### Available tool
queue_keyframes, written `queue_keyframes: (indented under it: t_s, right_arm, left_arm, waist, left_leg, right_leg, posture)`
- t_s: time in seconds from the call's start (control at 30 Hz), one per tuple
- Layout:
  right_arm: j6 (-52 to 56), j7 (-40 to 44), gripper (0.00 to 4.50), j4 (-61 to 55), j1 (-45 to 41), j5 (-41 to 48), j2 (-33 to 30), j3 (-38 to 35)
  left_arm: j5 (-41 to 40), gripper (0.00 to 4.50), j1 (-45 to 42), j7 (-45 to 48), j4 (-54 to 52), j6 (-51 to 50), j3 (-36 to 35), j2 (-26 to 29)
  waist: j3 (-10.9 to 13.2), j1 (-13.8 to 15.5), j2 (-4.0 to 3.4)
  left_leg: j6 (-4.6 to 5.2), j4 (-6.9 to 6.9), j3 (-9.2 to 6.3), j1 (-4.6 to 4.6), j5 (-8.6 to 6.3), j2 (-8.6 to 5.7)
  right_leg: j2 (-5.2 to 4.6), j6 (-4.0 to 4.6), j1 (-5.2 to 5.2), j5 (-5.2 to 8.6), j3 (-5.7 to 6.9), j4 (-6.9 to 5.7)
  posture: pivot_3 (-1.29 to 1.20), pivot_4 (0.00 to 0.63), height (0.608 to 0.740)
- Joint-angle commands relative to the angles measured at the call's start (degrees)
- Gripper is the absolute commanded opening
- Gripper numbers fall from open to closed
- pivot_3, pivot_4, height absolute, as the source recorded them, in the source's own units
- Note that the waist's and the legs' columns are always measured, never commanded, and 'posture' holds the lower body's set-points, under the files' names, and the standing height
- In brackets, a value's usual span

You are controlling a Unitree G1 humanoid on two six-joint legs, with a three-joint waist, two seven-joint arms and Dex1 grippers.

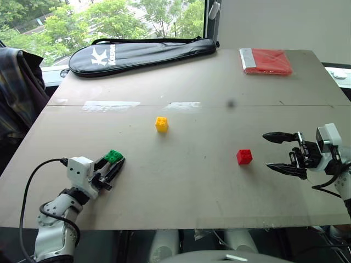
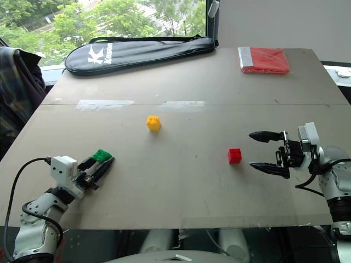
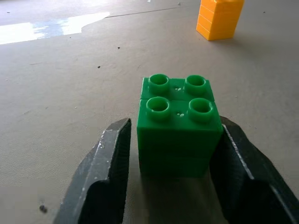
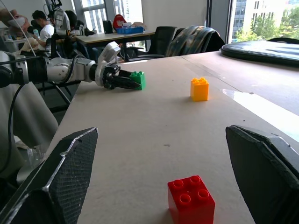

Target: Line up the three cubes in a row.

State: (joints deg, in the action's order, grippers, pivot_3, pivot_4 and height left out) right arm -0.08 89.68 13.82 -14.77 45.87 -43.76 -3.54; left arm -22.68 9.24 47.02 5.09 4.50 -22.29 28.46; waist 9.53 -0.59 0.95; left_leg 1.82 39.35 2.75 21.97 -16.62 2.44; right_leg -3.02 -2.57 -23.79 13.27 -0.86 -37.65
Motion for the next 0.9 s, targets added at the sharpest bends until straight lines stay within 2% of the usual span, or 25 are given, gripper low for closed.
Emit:
queue_keyframes:
  t_s: [0.03,0.2,0.3,0.4,0.5,0.63,0.9]
  right_arm:
    - [0.8,2.8,4.5,-2.8,-0.1,0.6,0.2,-3.4]
    - [1.7,2.8,4.5,-3.0,0.6,0.3,0.2,-4.4]
    - [1.5,2.8,4.5,-2.3,0.6,0.1,0.0,-4.1]
    - [0.7,2.8,4.5,-1.5,0.7,0.0,-0.2,-3.0]
    - [-0.1,2.8,4.5,-1.7,1.8,0.1,-0.4,-2.3]
    - [-0.8,2.8,4.5,-2.1,3.0,0.1,-0.7,-2.5]
    - [-3.0,2.8,4.5,-1.8,7.5,-1.1,-1.8,-5.0]
  left_arm:
    - [-0.5,1.3,-1.2,1.2,-2.2,1.6,0.5,1.3]
    - [1.3,1.3,-2.5,6.9,-7.6,1.1,6.3,5.1]
    - [-3.0,1.3,-5.6,12.1,-12.6,-5.9,11.5,7.7]
    - [-0.4,1.3,-14.0,21.1,-12.6,-6.8,21.6,9.6]
    - [2.9,1.3,-25.1,25.6,-6.7,-6.7,30.2,6.1]
    - [6.5,1.3,-35.9,27.6,4.8,-4.3,36.2,-0.8]
    - [12.5,1.3,-44.7,27.0,21.6,2.8,40.6,-10.9]
  waist:
    - [0.0,0.0,0.0]
    - [0.0,0.0,0.0]
    - [0.0,0.3,0.0]
    - [0.0,0.8,-0.01]
    - [0.0,1.0,-0.05]
    - [0.0,1.2,-0.05]
    - [0.0,1.3,-0.03]
  left_leg:
    - [0.0,0.0,0.0,0.0,0.0,0.01]
    - [0.0,-0.01,-0.01,0.01,0.0,0.03]
    - [0.0,0.0,-0.01,0.02,0.0,0.0]
    - [-0.01,0.01,0.01,0.02,0.01,-0.08]
    - [-0.01,0.02,0.08,0.0,0.02,-0.21]
    - [-0.01,0.06,0.13,0.09,0.02,-0.22]
    - [0.0,0.02,-0.01,0.17,0.02,-0.18]
  right_leg:
    - [0.0,0.0,0.0,0.0,0.0,0.0]
    - [0.0,0.0,0.0,0.0,0.02,0.01]
    - [-0.02,0.0,0.0,0.0,0.02,0.0]
    - [-0.03,0.0,0.01,0.0,0.01,-0.01]
    - [0.04,0.0,0.05,0.0,-0.01,-0.01]
    - [0.17,-0.24,0.05,-0.13,0.03,0.03]
    - [0.29,-0.31,0.0,-0.09,0.09,0.04]
  posture:
    - [0.0,0.15,0.708]
    - [0.0,0.15,0.708]
    - [0.0,0.15,0.708]
    - [0.0,0.15,0.708]
    - [0.0,0.15,0.708]
    - [0.0,0.15,0.708]
    - [0.0,0.15,0.708]
